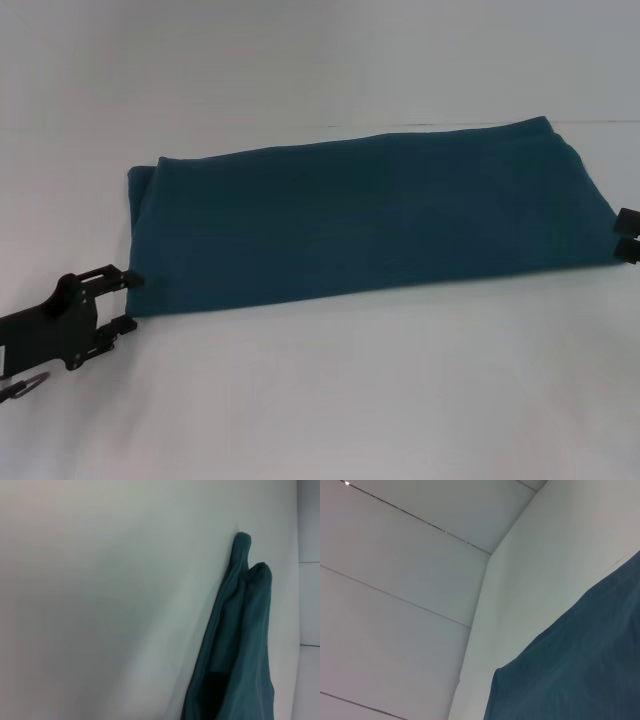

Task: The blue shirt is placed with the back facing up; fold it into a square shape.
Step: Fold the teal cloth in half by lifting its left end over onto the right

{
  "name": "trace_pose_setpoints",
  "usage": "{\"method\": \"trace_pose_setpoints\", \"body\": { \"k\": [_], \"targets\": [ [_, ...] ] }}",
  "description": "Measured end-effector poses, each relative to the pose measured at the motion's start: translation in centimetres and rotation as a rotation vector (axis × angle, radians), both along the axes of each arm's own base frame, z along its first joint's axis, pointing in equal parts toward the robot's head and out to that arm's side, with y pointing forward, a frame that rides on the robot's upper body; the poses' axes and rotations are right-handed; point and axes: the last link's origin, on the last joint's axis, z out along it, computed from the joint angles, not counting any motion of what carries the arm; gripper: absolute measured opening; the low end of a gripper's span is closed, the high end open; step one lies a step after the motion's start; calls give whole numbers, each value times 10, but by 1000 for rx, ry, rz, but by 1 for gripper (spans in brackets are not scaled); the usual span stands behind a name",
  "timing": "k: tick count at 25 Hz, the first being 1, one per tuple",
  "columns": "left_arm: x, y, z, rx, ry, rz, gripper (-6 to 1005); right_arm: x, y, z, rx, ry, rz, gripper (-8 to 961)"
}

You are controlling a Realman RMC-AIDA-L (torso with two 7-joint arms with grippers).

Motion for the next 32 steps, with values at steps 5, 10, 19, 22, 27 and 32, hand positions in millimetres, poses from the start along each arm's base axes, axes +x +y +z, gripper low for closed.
{"method": "trace_pose_setpoints", "body": {
  "k": [5, 10, 19, 22, 27, 32],
  "targets": [
    [0, 0, -3, 0, -6, 6, 641, 0, 0, -1, -1, 2, -2, 699],
    [4, 6, -9, -4, 0, 3, 642, 1, 0, -2, -3, 5, -5, 699],
    [10, 20, -13, 0, 20, -4, 642, 1, 0, -1, 4, 4, -7, 699],
    [14, 25, -17, -3, 27, -7, 641, 1, 0, -1, 7, 3, -5, 700],
    [19, 32, -21, -5, 38, -24, 641, 1, 0, -1, 9, 1, -2, 701],
    [24, 39, -23, 0, 54, -42, 641, 0, 0, -2, 9, 7, 2, 701]
  ]
}}
